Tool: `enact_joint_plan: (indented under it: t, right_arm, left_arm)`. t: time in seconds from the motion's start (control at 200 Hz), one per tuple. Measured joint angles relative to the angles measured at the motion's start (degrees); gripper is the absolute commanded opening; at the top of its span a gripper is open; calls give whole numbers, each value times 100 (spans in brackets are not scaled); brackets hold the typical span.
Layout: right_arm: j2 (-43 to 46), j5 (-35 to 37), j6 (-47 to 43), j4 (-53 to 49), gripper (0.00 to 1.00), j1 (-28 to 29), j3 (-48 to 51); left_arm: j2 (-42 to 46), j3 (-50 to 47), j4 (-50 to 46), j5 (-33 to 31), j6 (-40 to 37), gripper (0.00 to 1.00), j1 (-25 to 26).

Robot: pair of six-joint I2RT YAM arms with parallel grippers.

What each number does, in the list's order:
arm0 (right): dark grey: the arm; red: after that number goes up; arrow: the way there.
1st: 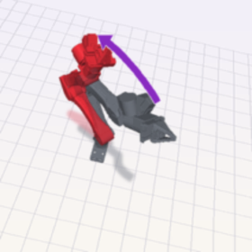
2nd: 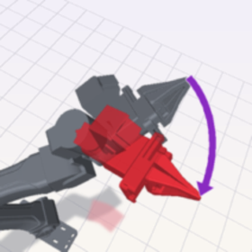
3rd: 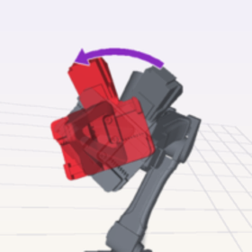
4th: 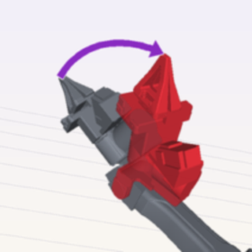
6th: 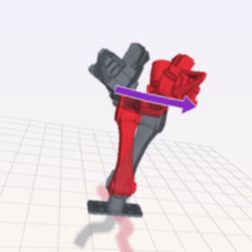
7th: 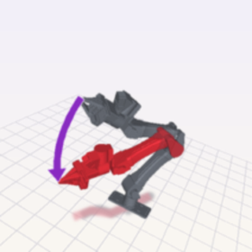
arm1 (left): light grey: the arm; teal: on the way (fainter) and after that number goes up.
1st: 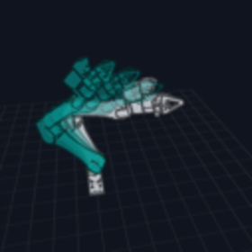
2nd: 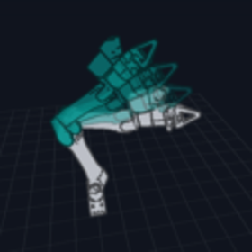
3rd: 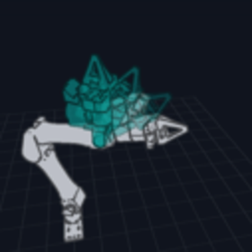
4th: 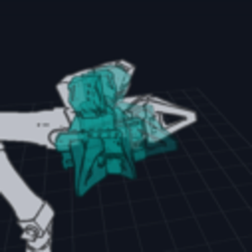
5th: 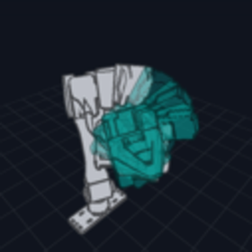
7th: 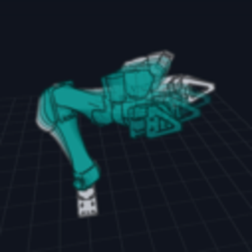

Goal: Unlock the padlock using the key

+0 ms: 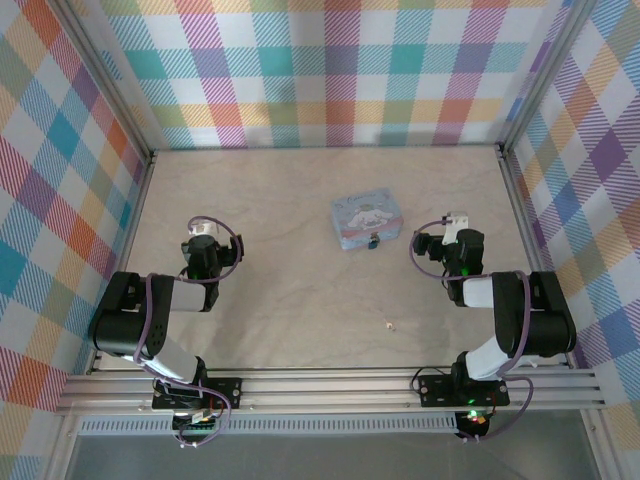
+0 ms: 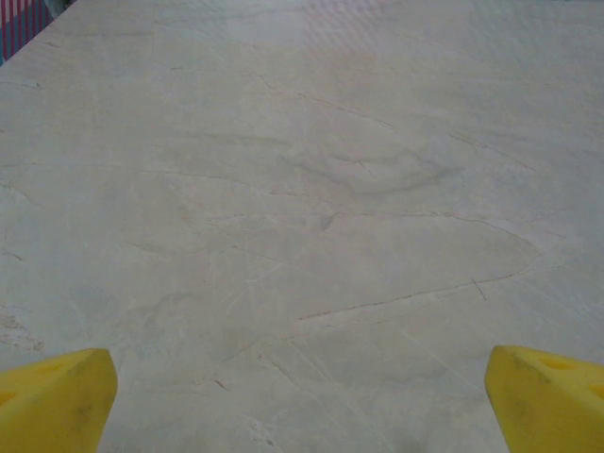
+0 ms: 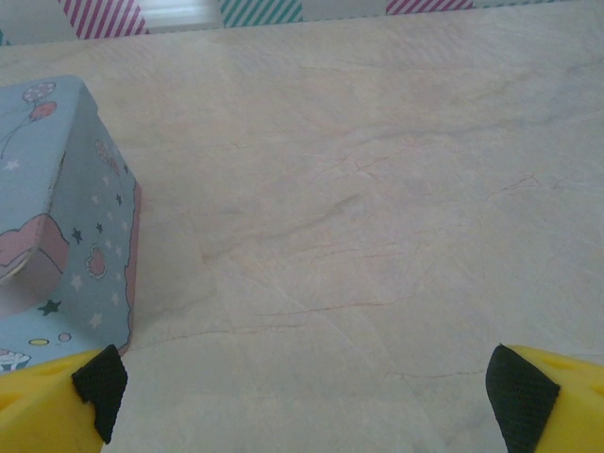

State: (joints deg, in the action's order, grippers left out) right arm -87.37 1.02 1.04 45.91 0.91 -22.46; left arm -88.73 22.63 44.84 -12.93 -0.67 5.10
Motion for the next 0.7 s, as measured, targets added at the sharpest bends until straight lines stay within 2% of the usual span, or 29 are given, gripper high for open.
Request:
enact_joint_plan:
  t: [0.18,0.35,0.53,0.7]
  right_arm:
    - [916,39,24,-780,100,0,-85]
    - [1847,37,411,-2588,100,0,-883]
    - [2358,-367,1176,-4686,99,-4,-1768]
    - [2573,-1049,1860,-6325,90,39,-1928]
  left_arm:
    - [907,210,-894,-98,116,100,0]
    - [1934,774,-1971,0,605,100,0]
    - [2446,1453,-3095,693,1451,100,2]
    - [2643,1499,-3786,1480,2280,100,116]
